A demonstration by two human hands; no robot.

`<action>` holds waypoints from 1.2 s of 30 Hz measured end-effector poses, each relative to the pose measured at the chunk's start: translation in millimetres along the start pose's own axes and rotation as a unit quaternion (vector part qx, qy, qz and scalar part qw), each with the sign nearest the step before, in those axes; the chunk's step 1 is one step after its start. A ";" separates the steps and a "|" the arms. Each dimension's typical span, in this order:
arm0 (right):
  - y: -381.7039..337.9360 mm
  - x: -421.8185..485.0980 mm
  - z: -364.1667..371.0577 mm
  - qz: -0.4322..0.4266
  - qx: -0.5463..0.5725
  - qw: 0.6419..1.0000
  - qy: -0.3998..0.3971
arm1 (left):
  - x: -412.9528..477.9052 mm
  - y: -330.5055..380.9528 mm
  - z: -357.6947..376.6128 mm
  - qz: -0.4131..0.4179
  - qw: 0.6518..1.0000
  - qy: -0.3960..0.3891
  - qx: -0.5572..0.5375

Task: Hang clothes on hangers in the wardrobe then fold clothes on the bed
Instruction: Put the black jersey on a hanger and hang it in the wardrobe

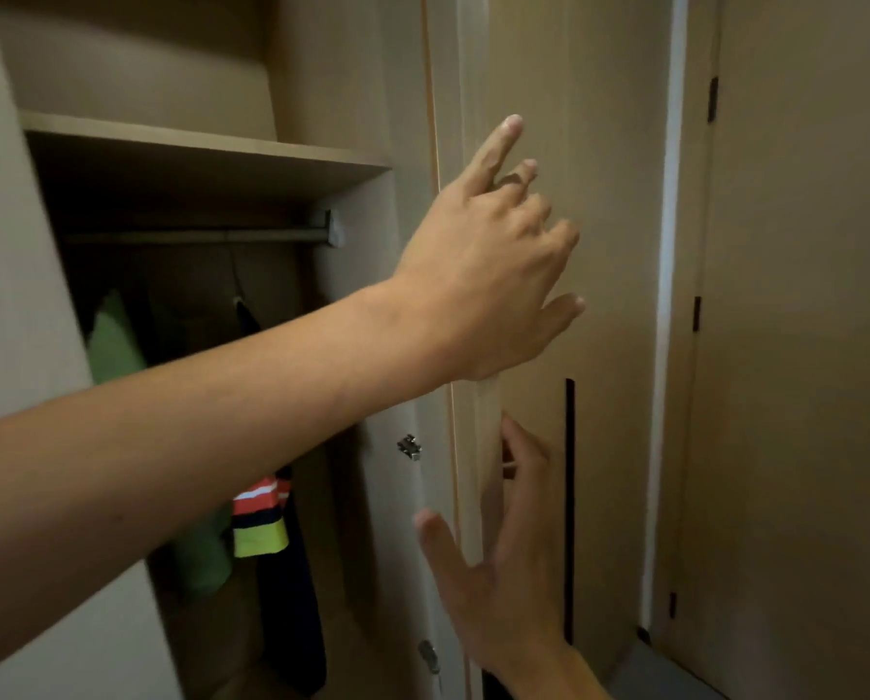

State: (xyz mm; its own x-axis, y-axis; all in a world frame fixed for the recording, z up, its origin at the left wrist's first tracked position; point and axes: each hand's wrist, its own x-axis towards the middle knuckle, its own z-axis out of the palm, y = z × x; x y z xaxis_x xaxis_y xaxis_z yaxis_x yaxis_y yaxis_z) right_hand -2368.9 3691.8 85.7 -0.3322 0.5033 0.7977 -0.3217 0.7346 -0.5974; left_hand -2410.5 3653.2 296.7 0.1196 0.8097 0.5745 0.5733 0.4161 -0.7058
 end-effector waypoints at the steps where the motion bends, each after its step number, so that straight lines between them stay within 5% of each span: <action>1: 0.1 -4.5 8.0 -0.025 -0.010 1.000 0.000 | -4.4 -0.5 -3.6 -0.017 1.000 -0.020 0.015; 11: -13.6 -37.7 148.0 -0.142 0.061 0.972 -0.178 | -99.4 -88.6 38.1 -0.171 0.941 -0.252 0.144; 16: -13.2 -31.1 212.3 -0.175 -0.032 0.933 -0.312 | -142.3 -130.1 76.4 -0.230 0.910 -0.318 0.138; 36: 9.8 16.3 329.2 -0.192 -0.183 0.860 -0.436 | -181.8 -179.4 192.0 -0.320 0.888 -0.329 0.022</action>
State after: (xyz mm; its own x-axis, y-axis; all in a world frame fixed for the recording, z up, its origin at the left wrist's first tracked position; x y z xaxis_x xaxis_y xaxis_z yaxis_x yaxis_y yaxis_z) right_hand -2669.4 3557.4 65.8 -0.8542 -0.2236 0.4694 -0.3082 0.9449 -0.1108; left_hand -2690.8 3510.8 239.4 -0.7266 0.4630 0.5076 0.3204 0.8819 -0.3458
